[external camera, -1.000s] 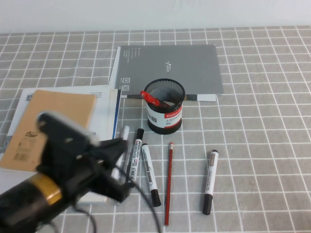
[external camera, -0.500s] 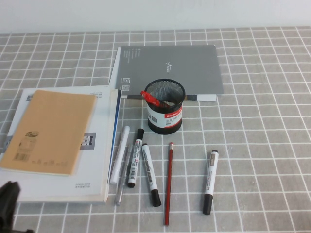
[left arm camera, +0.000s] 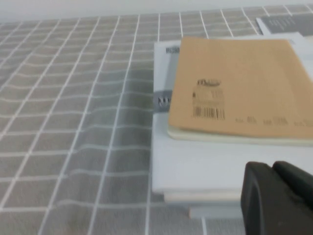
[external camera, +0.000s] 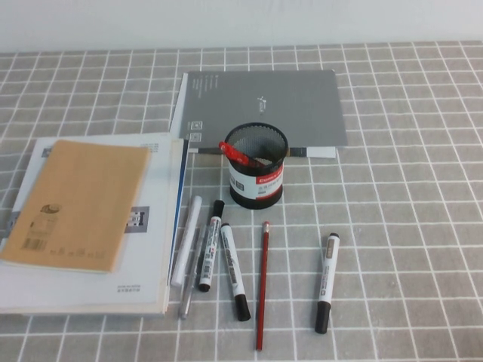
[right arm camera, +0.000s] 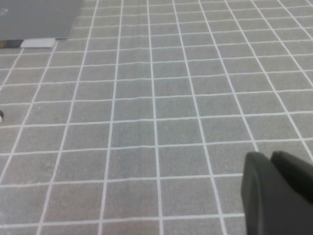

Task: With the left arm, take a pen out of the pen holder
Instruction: 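Take a marker out of the pen holder and lay it on the table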

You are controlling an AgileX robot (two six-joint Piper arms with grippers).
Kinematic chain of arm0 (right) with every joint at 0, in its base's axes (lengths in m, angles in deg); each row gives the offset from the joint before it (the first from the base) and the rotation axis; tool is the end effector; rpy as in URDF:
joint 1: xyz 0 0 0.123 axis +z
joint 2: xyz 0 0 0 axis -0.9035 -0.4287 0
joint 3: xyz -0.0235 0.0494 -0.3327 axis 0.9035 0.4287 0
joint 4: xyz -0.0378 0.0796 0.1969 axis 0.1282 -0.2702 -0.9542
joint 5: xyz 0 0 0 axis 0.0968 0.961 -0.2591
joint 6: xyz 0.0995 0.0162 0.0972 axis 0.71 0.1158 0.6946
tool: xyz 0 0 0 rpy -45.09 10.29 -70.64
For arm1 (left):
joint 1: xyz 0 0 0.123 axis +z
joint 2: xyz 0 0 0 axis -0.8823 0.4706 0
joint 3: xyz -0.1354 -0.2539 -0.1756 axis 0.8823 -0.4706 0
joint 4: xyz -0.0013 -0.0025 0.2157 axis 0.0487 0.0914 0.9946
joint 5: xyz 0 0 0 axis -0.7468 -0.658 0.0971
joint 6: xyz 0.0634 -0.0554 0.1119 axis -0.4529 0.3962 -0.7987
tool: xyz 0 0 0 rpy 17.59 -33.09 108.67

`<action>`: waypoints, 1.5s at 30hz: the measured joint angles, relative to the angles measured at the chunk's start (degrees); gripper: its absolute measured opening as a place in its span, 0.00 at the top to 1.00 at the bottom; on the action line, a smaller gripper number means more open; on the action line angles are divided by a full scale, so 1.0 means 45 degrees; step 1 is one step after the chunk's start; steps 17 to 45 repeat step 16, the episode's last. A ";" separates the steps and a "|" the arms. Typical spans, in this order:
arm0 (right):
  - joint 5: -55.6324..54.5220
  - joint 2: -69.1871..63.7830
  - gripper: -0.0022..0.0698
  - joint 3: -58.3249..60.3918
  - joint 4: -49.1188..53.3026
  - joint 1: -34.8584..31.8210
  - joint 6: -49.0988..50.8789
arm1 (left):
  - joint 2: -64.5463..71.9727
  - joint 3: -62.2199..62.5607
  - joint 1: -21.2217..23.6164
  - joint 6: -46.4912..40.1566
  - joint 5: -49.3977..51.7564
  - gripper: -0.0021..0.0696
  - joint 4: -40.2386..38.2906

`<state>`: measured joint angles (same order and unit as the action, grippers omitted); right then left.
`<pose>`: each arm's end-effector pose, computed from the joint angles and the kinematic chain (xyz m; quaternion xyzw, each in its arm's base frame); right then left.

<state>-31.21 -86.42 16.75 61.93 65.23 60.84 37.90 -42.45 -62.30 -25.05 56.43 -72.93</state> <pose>0.0099 -0.0017 0.1557 0.0315 0.8056 0.0219 0.5912 0.0131 -0.0027 0.1662 0.0509 0.7862 0.0245 0.6154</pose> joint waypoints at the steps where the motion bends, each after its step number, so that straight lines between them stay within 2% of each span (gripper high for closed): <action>1: 0.0000 0.0000 0.99 0.0000 0.0000 0.0000 0.0000 | -0.0071 0.0000 0.0000 0.0025 0.0222 0.98 0.0000; 6: 0.0000 0.0000 0.99 0.0000 0.0000 0.0000 0.0000 | -0.0071 -0.0020 0.0029 0.0199 0.0876 0.98 0.0087; 45: 0.0000 0.0000 0.99 0.0000 0.0000 0.0000 0.0000 | -0.0120 -0.0020 0.0029 0.0238 0.0922 0.98 0.0166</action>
